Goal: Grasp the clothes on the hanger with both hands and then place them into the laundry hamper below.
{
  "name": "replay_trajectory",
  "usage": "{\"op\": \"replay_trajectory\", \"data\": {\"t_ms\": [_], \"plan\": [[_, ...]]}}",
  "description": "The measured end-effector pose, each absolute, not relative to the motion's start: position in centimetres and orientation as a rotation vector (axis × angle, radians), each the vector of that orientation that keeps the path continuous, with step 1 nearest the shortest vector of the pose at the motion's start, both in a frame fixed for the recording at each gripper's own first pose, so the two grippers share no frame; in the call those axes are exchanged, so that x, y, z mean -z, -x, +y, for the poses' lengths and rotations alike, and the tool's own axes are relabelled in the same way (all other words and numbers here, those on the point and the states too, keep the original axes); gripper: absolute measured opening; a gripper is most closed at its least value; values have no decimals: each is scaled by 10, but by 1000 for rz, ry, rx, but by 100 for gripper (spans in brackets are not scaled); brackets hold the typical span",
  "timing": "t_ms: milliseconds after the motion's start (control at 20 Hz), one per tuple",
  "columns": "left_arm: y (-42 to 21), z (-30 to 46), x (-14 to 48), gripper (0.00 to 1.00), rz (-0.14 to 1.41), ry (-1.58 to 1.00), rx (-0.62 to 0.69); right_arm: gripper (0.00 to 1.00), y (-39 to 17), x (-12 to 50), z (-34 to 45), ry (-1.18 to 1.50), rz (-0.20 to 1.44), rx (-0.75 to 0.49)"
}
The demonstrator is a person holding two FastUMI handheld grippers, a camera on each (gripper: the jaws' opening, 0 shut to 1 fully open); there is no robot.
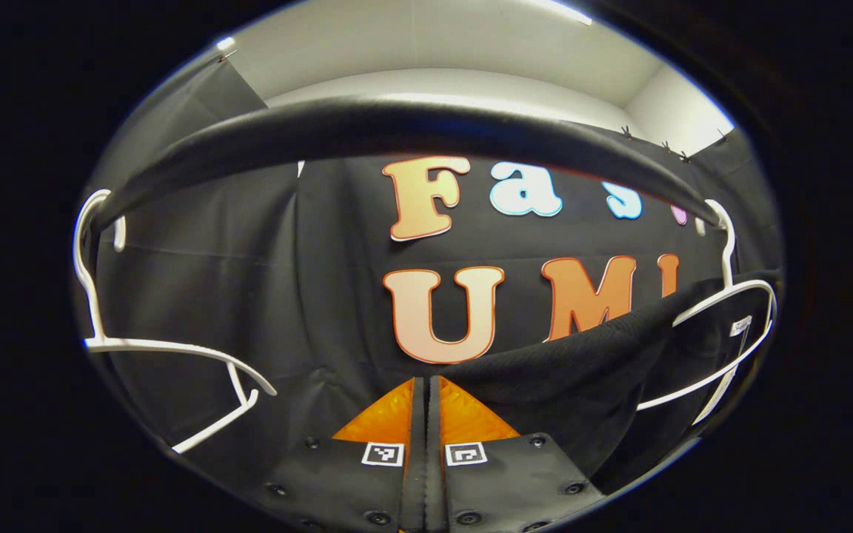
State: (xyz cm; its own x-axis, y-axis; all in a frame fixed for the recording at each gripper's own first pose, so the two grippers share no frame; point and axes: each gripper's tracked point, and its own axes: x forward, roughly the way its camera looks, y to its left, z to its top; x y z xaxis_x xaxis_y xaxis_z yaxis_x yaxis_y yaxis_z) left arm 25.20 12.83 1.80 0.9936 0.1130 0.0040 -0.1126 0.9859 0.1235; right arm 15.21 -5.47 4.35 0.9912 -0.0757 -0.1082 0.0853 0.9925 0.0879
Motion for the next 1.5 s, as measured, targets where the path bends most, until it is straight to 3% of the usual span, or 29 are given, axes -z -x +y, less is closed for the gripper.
{"op": "replay_trajectory", "data": {"t_ms": [50, 100, 150, 250, 450, 600, 650, 750, 800, 850, 1000, 1100, 1350, 1500], "plan": [[-251, 142, -15, 6, 6, -133, -142, 7, -156, -38, -61, -91, 110, 86], [-250, 147, -14, 6, 7, -97, -141, 7, -159, -34, -65, -100, 113, 87], [-248, 144, -10, 6, 23, -64, -130, 0, -161, -30, -68, -115, 120, 82], [-243, 137, 0, 6, 38, -52, -98, 0, -165, -25, -63, -139, 128, 59], [-213, 49, 24, 6, 113, 138, 177, 0, -169, -28, -61, -104, 111, 55], [-185, -4, 41, 4, 163, 234, 306, 0, -167, -27, -63, -99, 109, 55], [-175, -18, 45, 9, 170, 230, 330, 0, -166, -26, -63, -95, 110, 54], [-159, -50, 55, 28, 187, 217, 382, 0, -165, -24, -64, -94, 112, 49], [-156, -64, 61, 35, 190, 204, 396, 7, -164, -22, -64, -97, 113, 46], [-153, -75, 68, 43, 196, 201, 407, 7, -164, -21, -64, -100, 115, 44], [-164, -87, 82, 82, 202, 177, 395, 0, -162, -17, -62, -102, 115, 36], [-186, -85, 94, 91, 207, 139, 315, 0, -162, -17, -61, -111, 112, 28], [-225, -69, 117, 91, 224, 27, 179, 0, -163, -13, -62, -141, 112, 15], [-233, -64, 113, 54, 223, 34, 168, 0, -164, -13, -63, -150, 108, 8]]}}
